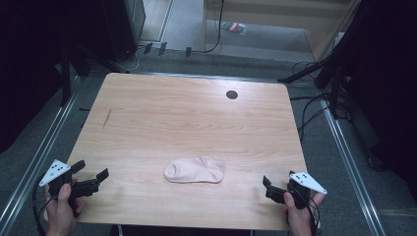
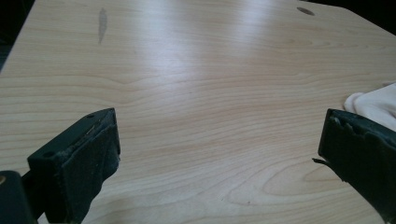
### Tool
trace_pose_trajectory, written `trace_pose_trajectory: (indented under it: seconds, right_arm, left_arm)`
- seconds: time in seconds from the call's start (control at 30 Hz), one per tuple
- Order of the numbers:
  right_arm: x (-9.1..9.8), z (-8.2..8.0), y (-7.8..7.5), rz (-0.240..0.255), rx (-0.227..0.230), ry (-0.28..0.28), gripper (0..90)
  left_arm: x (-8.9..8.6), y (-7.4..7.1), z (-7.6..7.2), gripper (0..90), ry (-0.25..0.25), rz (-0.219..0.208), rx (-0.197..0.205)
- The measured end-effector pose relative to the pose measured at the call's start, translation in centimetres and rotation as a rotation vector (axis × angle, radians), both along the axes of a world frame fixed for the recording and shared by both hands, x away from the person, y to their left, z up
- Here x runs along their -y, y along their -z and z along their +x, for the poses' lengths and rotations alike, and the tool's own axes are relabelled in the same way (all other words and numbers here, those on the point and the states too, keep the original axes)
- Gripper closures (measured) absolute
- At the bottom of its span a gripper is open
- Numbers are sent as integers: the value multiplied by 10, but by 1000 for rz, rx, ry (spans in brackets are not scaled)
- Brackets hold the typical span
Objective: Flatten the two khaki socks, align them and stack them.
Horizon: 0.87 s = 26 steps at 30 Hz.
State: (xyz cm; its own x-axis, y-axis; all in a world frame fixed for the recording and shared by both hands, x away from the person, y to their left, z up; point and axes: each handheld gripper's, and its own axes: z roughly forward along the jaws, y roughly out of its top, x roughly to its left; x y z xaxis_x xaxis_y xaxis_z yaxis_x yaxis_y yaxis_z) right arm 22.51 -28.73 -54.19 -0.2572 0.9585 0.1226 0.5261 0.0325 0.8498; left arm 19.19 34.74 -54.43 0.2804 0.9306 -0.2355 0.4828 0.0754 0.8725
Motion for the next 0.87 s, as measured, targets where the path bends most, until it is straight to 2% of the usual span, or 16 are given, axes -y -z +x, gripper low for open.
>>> trace_pose_trajectory:
  seconds: [0.07,0.23,0.3,0.4,0.47,0.57,0.73,0.87]
  right_arm:
    - [7,-2,0,10,6,10,0]
    - [23,-8,0,9,13,53,0]
    - [26,-9,1,2,15,61,0]
    - [28,-8,3,27,6,63,0]
    - [25,-8,4,13,13,70,0]
    - [23,-9,4,-2,21,63,0]
    - [28,-9,4,33,20,74,0]
    - [28,-9,5,39,17,77,0]
  left_arm:
    - [-2,0,-1,0,0,15,-3]
    - [-13,1,-5,0,-5,12,-12]
    - [-20,3,-6,0,-17,-12,-14]
    - [-26,4,-6,0,-30,-60,-17]
    - [-27,7,-5,0,-23,-102,-27]
    - [-29,8,-5,0,-31,-123,-24]
    - [-28,8,-4,0,-31,-118,-24]
    - [-27,8,-4,0,-29,-102,-26]
